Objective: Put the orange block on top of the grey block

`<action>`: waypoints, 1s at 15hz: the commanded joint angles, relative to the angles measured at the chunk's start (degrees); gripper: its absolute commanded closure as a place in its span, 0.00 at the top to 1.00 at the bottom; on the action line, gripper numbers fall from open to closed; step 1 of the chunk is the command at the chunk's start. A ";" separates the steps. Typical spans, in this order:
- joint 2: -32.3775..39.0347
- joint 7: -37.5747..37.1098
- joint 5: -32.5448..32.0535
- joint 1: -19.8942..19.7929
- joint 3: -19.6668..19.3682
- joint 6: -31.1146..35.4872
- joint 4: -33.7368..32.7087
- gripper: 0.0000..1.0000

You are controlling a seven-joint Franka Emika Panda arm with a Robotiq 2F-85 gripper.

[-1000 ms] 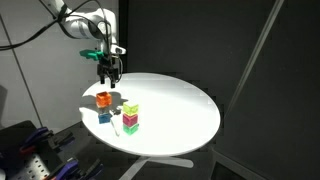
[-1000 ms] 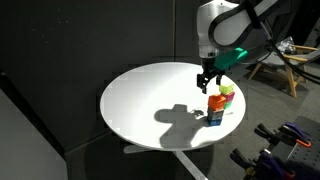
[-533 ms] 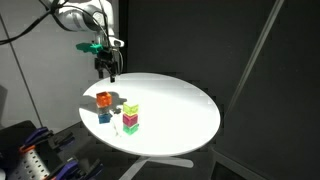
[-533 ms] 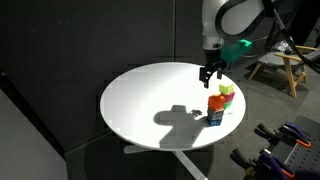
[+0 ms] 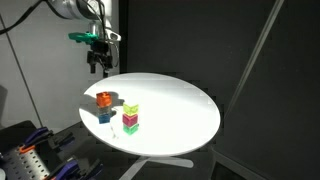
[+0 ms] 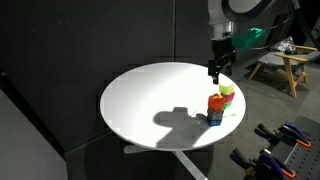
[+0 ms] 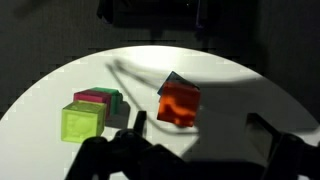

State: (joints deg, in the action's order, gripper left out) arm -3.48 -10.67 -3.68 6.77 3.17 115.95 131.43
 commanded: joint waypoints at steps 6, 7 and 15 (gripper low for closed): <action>-7.48 -0.62 1.11 -1.15 0.65 -6.62 1.07 1.00; -8.12 -0.96 1.08 -1.24 0.66 -6.95 1.16 1.00; -14.11 0.16 3.00 -2.65 -0.04 -6.35 3.70 1.00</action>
State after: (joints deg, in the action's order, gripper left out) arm -13.80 -11.28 -2.44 5.17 3.16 109.67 132.85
